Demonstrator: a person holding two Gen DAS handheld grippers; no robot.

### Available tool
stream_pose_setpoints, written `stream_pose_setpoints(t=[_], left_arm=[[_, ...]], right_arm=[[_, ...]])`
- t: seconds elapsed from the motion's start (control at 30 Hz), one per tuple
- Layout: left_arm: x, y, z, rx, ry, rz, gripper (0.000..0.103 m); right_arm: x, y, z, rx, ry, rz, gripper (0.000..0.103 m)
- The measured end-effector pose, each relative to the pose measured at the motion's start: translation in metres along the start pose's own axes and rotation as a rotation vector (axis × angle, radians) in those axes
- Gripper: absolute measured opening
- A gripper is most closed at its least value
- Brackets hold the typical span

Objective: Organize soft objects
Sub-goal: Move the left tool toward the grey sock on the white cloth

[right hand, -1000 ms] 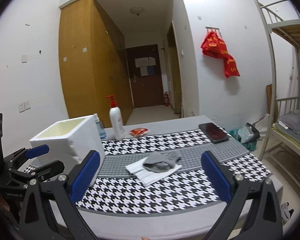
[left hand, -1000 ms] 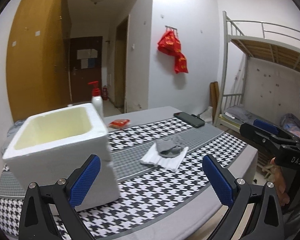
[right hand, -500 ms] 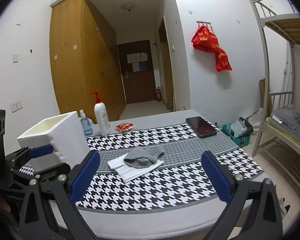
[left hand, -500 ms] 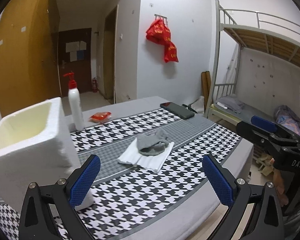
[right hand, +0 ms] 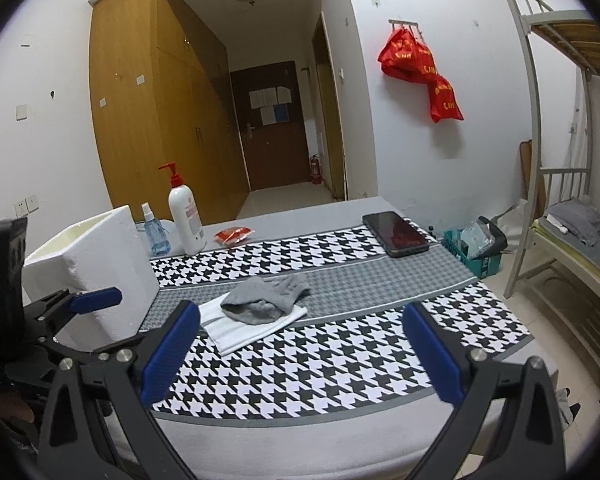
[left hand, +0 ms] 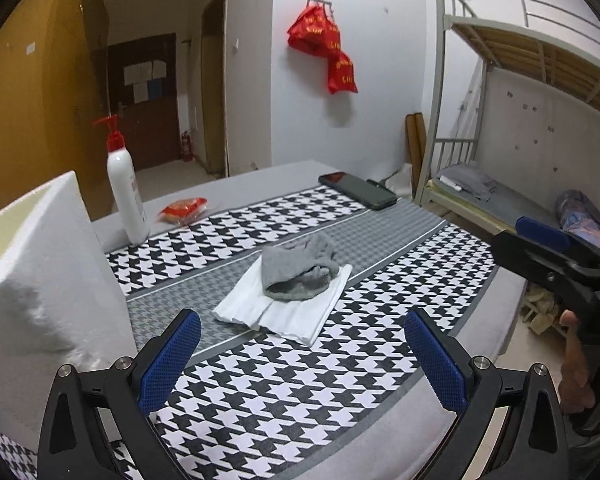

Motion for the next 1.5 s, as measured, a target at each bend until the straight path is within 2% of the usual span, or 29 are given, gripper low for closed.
stream_pose_setpoints(t=[0.2, 0.8, 0.93, 1.5], left_arm=[[0.015, 0.004, 0.003, -0.021, 0.037, 0.012, 0.102], [0.039, 0.020, 0.007, -0.059, 0.077, 0.068, 0.102], [0.045, 0.020, 0.007, -0.067, 0.099, 0.045, 0.102], [0.076, 0.026, 0.014, -0.074, 0.169, 0.052, 0.102]], right_arm=[[0.012, -0.008, 0.000, 0.007, 0.030, 0.015, 0.102], [0.042, -0.006, 0.004, -0.028, 0.112, 0.056, 0.102], [0.047, -0.006, 0.004, -0.027, 0.122, 0.064, 0.102], [0.063, -0.009, 0.011, -0.030, 0.135, 0.073, 0.102]])
Point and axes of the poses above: each gripper's, at about its wrist camera, not at the fingertips, and x roughly the way its jaws point, y to its left, z to its top, the point moved 10 cm from there along x, roughly the way its jaws point, and after that the axes turned 14 degrees about y, right-handed, at the moved point
